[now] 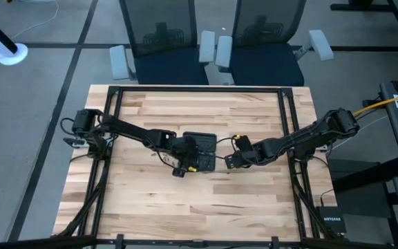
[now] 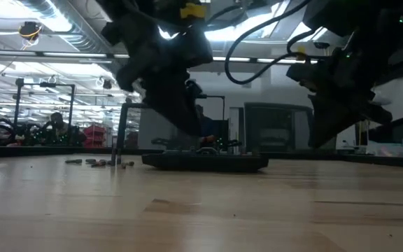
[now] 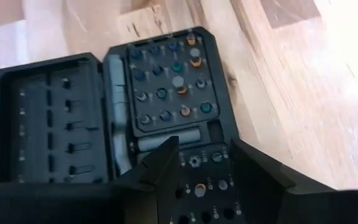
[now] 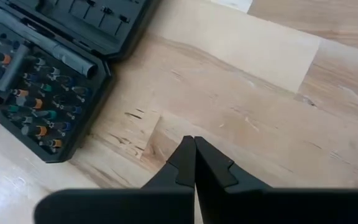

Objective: Prefit tool cases
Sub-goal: Remove the orange socket bit from the black prefit tool case

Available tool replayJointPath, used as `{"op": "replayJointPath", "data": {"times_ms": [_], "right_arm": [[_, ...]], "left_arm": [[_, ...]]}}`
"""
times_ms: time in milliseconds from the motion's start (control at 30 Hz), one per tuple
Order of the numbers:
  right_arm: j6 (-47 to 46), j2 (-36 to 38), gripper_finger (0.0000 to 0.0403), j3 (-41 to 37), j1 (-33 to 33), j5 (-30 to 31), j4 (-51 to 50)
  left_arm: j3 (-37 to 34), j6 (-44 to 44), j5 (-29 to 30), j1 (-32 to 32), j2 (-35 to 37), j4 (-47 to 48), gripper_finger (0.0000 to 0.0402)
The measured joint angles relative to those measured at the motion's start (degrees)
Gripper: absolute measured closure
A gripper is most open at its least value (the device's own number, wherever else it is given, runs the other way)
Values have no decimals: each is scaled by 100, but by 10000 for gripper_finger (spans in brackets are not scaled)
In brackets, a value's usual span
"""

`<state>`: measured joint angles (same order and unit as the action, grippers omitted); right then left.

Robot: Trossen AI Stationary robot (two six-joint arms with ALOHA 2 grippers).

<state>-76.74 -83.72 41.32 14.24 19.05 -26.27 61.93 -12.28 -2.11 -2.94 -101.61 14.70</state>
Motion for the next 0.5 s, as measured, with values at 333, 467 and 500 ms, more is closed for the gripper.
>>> {"op": "replayJointPath", "data": {"times_ms": [333, 467, 500], "right_arm": [[417, 0, 403, -2, -2, 3, -7], [522, 0, 403, -2, 0, 33, 26], [526, 0, 403, -2, -2, 33, 32]], "left_arm": [[0, -154, 118, 16, 82, 608, 328], [0, 18, 133, 127, 82, 527, 354], [-2, 60, 133, 153, 83, 531, 357]]}}
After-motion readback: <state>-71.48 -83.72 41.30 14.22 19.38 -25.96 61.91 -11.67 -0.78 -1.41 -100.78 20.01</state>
